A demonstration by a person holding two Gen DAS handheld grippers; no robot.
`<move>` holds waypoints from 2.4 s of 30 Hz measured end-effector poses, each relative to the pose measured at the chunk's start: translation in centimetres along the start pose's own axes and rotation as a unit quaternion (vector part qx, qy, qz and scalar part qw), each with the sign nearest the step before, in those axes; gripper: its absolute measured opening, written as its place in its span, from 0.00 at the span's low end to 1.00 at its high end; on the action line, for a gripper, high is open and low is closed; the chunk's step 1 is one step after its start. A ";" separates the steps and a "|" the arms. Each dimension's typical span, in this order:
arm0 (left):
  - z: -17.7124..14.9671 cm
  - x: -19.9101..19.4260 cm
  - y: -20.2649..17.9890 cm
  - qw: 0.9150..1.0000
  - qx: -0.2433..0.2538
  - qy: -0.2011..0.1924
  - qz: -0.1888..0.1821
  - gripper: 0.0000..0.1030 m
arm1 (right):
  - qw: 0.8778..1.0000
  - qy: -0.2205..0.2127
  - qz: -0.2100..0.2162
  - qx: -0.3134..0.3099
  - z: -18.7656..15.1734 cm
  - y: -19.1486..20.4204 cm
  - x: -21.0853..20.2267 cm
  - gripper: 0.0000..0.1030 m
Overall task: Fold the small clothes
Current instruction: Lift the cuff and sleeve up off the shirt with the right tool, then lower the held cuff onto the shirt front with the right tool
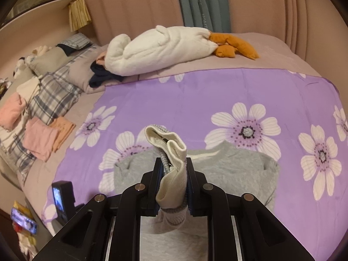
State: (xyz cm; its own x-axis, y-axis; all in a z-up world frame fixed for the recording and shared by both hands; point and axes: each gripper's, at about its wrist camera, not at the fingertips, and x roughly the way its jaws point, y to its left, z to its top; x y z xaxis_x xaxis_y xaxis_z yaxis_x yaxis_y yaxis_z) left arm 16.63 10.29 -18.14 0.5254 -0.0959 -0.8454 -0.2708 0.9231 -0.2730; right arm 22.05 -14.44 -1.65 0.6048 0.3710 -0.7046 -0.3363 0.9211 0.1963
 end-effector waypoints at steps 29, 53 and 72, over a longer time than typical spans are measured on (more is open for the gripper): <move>0.4 0.9 -0.2 1.000 -0.004 -0.005 0.011 0.47 | 0.997 0.045 -0.043 0.036 -3.0 -5.2 3.5 0.19; 0.3 0.9 -0.2 1.000 -0.003 -0.005 0.011 0.47 | 0.990 0.108 -0.050 0.079 -6.1 -8.5 7.4 0.19; 0.2 0.9 -0.2 1.000 0.001 -0.008 0.012 0.47 | 0.985 0.137 -0.059 0.090 -7.8 -9.8 9.5 0.19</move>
State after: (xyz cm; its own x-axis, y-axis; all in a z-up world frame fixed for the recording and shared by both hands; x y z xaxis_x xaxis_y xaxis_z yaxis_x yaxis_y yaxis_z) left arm 17.31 10.07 -18.71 0.5323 -0.0682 -0.8438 -0.2817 0.9257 -0.2524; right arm 25.44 -20.87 -15.56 0.4060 0.2375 -0.8825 -0.1273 0.9709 0.2027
